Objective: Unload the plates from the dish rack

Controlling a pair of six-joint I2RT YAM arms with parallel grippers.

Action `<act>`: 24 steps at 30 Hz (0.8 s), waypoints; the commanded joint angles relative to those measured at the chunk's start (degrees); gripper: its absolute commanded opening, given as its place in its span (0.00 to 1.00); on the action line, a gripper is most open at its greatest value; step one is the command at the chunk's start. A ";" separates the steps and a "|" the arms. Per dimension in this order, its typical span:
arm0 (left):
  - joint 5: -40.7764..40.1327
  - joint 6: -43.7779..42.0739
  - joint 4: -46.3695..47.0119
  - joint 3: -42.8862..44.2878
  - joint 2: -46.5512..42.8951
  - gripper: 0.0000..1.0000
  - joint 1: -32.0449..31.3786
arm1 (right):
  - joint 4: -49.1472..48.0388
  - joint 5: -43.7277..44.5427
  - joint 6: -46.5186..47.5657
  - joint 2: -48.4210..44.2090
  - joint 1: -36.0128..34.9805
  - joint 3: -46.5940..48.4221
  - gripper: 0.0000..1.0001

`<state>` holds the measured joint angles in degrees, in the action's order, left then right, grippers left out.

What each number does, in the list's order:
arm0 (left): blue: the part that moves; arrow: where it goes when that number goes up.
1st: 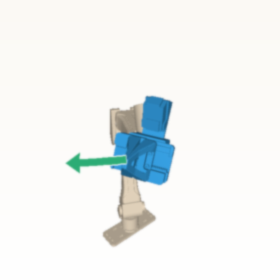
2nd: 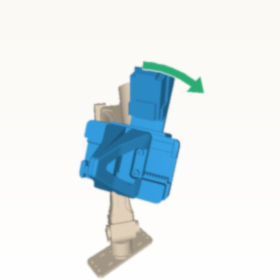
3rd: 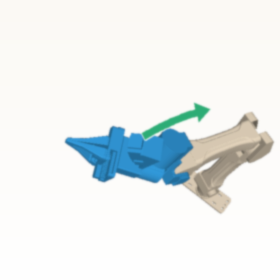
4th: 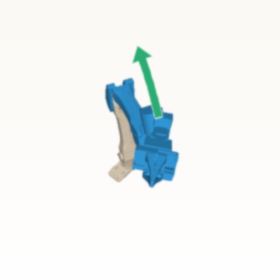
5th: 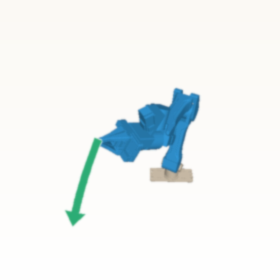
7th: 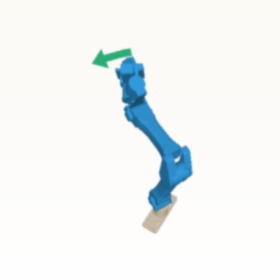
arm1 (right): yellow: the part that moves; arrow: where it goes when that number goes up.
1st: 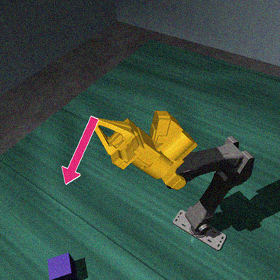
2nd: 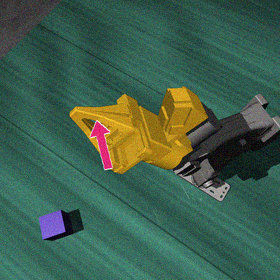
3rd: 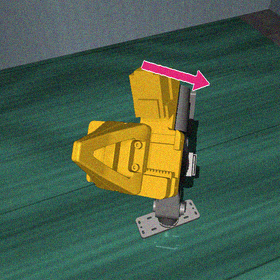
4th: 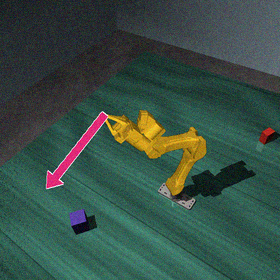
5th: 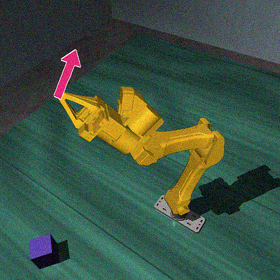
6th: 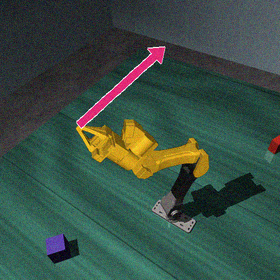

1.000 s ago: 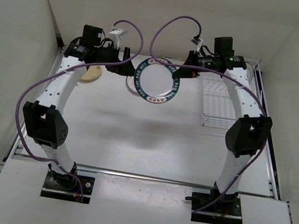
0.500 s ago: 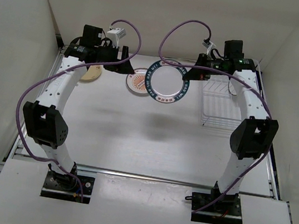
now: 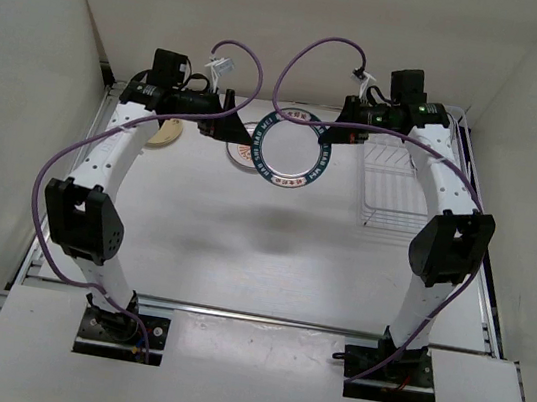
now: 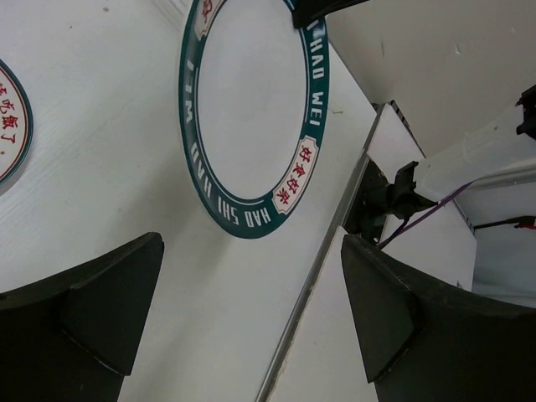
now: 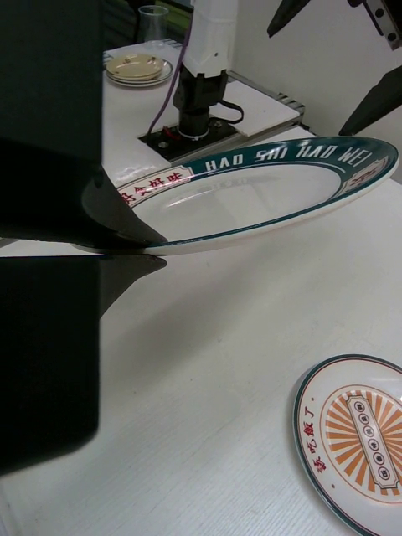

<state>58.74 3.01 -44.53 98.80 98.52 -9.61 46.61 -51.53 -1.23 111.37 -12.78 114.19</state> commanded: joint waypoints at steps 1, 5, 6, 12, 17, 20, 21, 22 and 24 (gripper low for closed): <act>1.82 -0.37 0.76 -0.45 0.62 0.98 -0.15 | -1.52 -2.61 -0.96 -0.72 0.12 3.05 0.00; 1.20 -0.37 0.76 -0.45 2.46 0.98 -0.15 | -2.05 -3.75 -1.67 -0.72 0.12 3.05 0.00; 1.20 0.15 0.76 -0.45 3.16 0.98 -0.15 | -2.57 -3.76 -2.36 -0.72 0.12 3.05 0.00; 1.20 1.30 1.29 1.39 6.15 0.93 -1.73 | -3.81 -5.43 -4.04 1.12 -0.94 4.20 0.00; -0.38 1.30 1.82 3.32 7.91 0.77 -3.66 | -4.94 -6.04 -5.09 2.27 -2.69 5.34 0.00; -0.90 1.30 2.34 4.37 8.44 0.43 -4.46 | -4.95 -6.57 -5.62 2.80 -3.22 5.34 0.00; -0.91 1.30 2.35 4.99 9.14 0.24 -4.98 | -4.95 -6.57 -5.62 2.80 -3.22 5.34 0.00; -1.60 1.82 2.35 4.99 9.15 0.10 -4.98 | -4.95 -6.57 -5.62 2.80 -3.22 5.34 0.00; -2.57 1.83 2.35 5.61 9.15 0.10 -4.98 | -4.95 -5.26 -5.62 2.80 -3.22 5.34 0.00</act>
<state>58.30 6.59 -44.49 101.93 108.47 -13.89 43.05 -53.45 -3.55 114.93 -15.59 116.71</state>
